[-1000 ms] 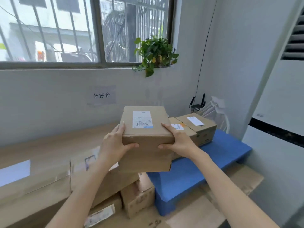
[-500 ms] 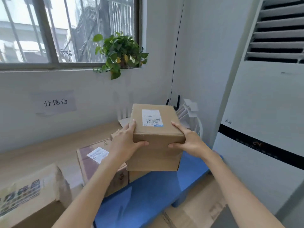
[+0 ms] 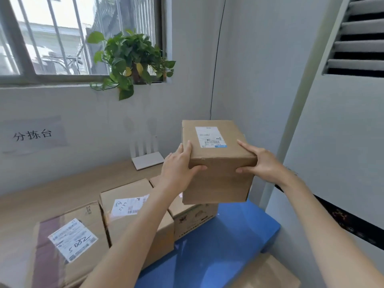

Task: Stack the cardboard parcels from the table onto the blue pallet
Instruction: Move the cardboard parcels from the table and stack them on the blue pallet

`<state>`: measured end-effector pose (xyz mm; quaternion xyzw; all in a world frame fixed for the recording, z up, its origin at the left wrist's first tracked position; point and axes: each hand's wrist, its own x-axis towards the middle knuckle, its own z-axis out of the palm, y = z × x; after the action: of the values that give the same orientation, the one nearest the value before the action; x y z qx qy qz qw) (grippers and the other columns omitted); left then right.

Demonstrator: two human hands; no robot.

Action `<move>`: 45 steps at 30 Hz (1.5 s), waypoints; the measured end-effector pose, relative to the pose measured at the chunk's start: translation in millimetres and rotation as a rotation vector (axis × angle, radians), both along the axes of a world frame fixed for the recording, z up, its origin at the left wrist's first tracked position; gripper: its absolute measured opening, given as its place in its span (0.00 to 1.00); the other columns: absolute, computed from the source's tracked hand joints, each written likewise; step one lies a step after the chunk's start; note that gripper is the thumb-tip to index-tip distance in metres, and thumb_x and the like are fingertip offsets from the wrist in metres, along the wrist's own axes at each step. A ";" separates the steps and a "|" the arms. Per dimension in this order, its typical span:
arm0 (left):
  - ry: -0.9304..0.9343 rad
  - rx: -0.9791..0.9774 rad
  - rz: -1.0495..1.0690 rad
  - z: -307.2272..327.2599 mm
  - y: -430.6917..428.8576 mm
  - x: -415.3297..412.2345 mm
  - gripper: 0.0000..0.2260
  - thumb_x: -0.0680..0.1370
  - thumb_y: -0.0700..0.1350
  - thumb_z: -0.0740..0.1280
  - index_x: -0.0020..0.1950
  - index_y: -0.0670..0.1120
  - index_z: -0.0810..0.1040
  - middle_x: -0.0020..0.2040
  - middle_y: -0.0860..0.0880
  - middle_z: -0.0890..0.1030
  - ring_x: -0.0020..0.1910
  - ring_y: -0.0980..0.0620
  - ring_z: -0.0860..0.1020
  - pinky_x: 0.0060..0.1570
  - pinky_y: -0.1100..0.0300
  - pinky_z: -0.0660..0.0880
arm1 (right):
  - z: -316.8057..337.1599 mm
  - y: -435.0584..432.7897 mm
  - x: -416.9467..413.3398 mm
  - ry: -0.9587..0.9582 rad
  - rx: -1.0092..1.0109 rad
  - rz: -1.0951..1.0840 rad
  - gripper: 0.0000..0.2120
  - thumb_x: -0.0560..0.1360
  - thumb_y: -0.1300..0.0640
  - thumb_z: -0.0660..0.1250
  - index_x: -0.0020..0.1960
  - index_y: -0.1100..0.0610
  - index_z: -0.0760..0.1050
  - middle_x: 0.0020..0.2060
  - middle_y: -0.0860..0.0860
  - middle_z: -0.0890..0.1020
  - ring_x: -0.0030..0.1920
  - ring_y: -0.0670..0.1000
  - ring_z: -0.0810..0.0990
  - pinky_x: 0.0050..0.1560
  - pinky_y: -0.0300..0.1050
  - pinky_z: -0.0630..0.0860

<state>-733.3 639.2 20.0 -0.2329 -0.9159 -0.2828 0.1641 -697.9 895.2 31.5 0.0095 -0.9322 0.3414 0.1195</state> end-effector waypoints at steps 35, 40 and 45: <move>-0.198 -0.041 0.334 -156.1 223.0 -117.6 0.35 0.79 0.56 0.61 0.79 0.45 0.47 0.79 0.42 0.51 0.77 0.46 0.55 0.75 0.53 0.45 | -134.5 178.4 -202.2 -0.432 0.160 0.173 0.50 0.68 0.65 0.75 0.79 0.46 0.47 0.75 0.51 0.55 0.73 0.57 0.61 0.71 0.54 0.63; -0.207 -0.145 0.386 -191.3 218.0 -110.0 0.36 0.76 0.56 0.66 0.77 0.41 0.56 0.75 0.40 0.63 0.73 0.42 0.63 0.73 0.48 0.54 | -170.4 173.5 -203.6 -0.446 0.136 0.193 0.50 0.68 0.66 0.74 0.78 0.45 0.49 0.75 0.50 0.55 0.72 0.56 0.61 0.70 0.52 0.65; -0.154 -0.219 0.466 -212.3 215.1 -107.6 0.37 0.70 0.57 0.73 0.72 0.39 0.67 0.68 0.40 0.73 0.69 0.39 0.70 0.66 0.45 0.68 | -183.2 169.0 -204.5 -0.416 0.158 0.215 0.50 0.69 0.67 0.72 0.78 0.43 0.48 0.75 0.48 0.54 0.71 0.56 0.63 0.68 0.52 0.68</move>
<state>-841.0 854.3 -192.4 -0.0099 -0.9798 -0.1533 0.1283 -902.4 1064.2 -151.7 0.0472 -0.9542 0.2728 -0.1133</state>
